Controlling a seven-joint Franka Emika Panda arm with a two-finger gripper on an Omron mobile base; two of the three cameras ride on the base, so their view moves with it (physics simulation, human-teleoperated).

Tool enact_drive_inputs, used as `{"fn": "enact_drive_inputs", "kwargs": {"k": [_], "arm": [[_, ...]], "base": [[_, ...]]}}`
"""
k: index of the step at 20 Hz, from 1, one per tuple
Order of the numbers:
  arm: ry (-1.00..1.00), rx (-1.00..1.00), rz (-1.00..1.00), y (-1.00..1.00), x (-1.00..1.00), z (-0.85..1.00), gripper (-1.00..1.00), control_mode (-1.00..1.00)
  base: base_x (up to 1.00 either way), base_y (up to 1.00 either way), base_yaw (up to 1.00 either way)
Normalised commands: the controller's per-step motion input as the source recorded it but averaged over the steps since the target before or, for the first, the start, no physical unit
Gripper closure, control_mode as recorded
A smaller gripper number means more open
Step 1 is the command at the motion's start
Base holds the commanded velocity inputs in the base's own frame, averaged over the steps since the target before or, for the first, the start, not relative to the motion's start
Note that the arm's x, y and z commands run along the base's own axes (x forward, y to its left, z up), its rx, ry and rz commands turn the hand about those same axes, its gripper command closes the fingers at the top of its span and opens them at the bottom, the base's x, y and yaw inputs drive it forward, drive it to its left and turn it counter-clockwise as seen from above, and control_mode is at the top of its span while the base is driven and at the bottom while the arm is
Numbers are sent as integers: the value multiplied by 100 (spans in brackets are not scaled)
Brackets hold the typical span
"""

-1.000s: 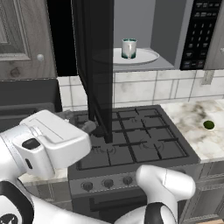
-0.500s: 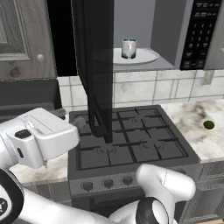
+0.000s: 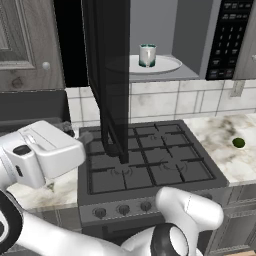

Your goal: Pick the mug from the counter and place it inside the microwave. Then close the microwave.

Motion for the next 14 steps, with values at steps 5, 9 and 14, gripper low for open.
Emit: {"fn": "enact_drive_inputs", "kwargs": {"k": [5, 9, 14], "arm": [[-1, 0, 0, -33, 0, 4, -100, -100], [0, 0, 0, -38, 0, 12, -100, -100], [0, 0, 2, -38, 0, 8, -100, -100]], "base": [[0, 0, 0], [0, 0, 0], [0, 0, 0]]}}
